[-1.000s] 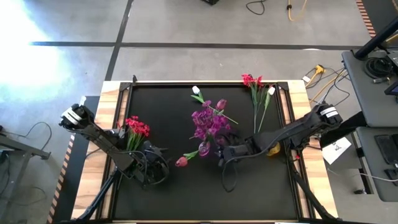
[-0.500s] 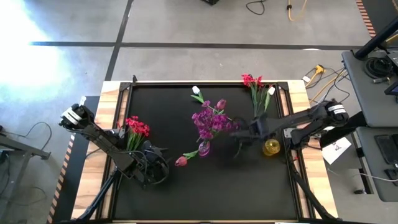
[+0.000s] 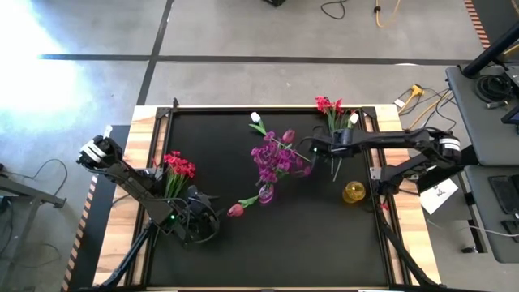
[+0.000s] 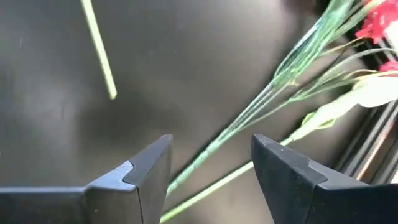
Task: Sort flowers into vase by color
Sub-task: Put the top right red flowers into the yellow vase
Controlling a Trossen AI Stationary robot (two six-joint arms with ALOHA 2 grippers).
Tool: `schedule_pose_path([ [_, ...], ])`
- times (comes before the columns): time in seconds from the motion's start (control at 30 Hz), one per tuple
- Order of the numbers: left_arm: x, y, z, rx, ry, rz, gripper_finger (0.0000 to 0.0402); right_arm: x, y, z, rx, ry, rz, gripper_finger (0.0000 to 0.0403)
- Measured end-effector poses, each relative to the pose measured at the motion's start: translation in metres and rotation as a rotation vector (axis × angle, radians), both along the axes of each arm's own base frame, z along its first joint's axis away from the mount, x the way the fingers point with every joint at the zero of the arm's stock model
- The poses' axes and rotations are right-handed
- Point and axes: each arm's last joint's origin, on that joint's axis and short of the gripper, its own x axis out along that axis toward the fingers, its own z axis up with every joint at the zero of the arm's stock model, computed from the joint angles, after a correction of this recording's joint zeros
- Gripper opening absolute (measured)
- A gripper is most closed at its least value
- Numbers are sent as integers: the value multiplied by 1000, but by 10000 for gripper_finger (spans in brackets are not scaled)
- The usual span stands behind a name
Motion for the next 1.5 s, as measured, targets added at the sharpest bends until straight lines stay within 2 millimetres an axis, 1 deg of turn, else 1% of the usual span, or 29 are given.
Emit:
schedule_pose_path([
  [0.13, 0, 0, 0, 13, 8, -8, 229, -11, -20, 8, -18, -44, -88, 212],
  [0.23, 0, 0, 0, 14, 9, -9, 229, -21, -31, 18, -2, -87, -108, 212],
  [0.37, 0, 0, 0, 15, 11, -9, 229, -29, -41, 33, -40, -216, -153, 211],
  [0.43, 0, 0, 0, 19, 13, -10, 229, -30, -51, 38, -72, -297, -218, 210],
  [0.5, 0, 0, 0, 23, 15, -11, 229, -32, -63, 39, -87, -355, -285, 210],
  [0.57, 0, 1, 0, 30, 8, -7, 229, -32, -78, 34, -95, -378, -359, 210],
  [0.67, 0, 0, 0, 27, -3, -1, 229, -31, -98, 18, -77, -361, -433, 210],
  [0.73, 1, 0, 1, 19, -9, 1, 229, -29, -109, 3, -61, -330, -468, 210],
  [0.93, 1, -1, 1, 14, -16, -1, 229, -21, -139, -52, 10, -191, -564, 210],
  [1.03, 1, -1, 1, -5, -2, -11, 229, -18, -154, -66, -22, -95, -606, 209],
  [1.13, 2, -3, 0, -46, 12, -30, 229, -12, -164, -70, -69, -52, -625, 203],
  [1.23, 2, -3, 1, -54, 5, -31, 229, -4, -171, -68, -56, -63, -618, 194],
  [1.37, 3, -3, 1, -41, -9, -20, 229, 1, -177, -56, -63, -33, -620, 178],
  [1.5, 3, -3, 2, -32, -17, -14, 229, -2, -176, -43, -89, 40, -624, 162],
])
